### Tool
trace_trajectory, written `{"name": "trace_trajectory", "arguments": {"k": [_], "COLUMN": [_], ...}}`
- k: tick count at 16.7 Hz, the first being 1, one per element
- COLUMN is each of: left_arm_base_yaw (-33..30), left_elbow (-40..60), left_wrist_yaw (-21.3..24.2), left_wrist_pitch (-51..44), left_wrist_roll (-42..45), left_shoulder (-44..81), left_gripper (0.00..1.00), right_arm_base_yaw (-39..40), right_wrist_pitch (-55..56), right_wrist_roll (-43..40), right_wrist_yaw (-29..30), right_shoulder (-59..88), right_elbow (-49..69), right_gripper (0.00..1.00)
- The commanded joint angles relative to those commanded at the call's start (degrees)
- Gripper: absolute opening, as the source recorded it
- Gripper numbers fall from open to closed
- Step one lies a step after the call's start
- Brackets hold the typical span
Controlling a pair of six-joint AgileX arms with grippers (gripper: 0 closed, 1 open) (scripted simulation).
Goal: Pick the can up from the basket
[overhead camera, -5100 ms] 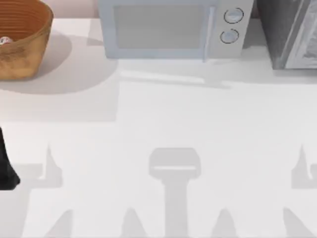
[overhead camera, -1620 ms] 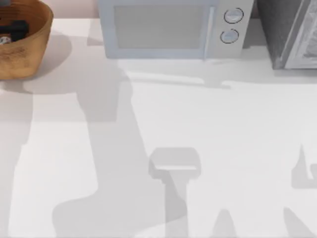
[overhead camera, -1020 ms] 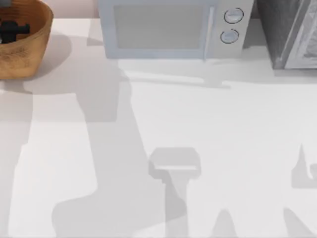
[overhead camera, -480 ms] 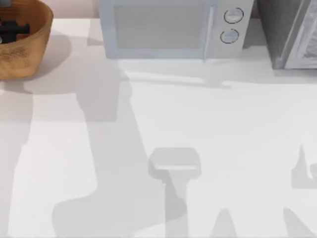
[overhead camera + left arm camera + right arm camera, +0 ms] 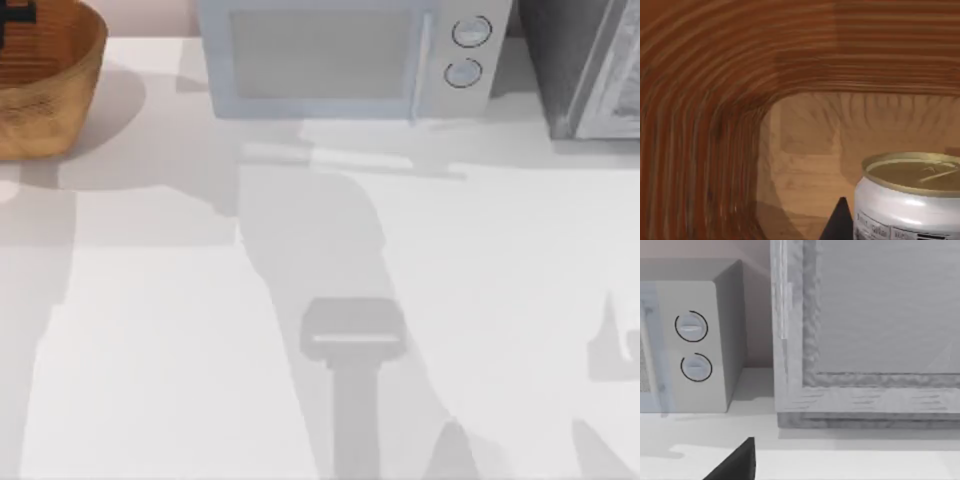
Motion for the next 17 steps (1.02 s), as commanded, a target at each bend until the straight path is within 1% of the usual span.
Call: {"name": "trace_trajectory", "arguments": {"k": [4, 8, 13, 17], "left_arm_base_yaw": [-2.12, -4.33, -6.27, -6.90], "left_elbow": [-23.35, -51.35, -85.63, -107.89], "left_wrist_yaw": [-3.85, -6.06, -5.86, -3.77], "left_wrist_pitch": [8.98, 19.84, 34.19, 44.79], "left_wrist_roll": [-0.77, -1.75, -3.54, -5.32], "left_shoulder": [-24.11, -53.47, -89.97, -113.81], "left_gripper": [0.00, 0.00, 0.00, 0.00], "right_arm_base_yaw": [0.00, 0.00, 0.00, 0.00], "right_wrist_pitch": [0.00, 0.00, 0.00, 0.00], "right_wrist_roll": [0.00, 0.00, 0.00, 0.00], "right_wrist_yaw": [0.00, 0.00, 0.00, 0.00], "right_shoulder": [0.00, 0.00, 0.00, 0.00], "right_elbow": [0.00, 0.00, 0.00, 0.00], "right_gripper": [1.00, 1.00, 1.00, 1.00]}}
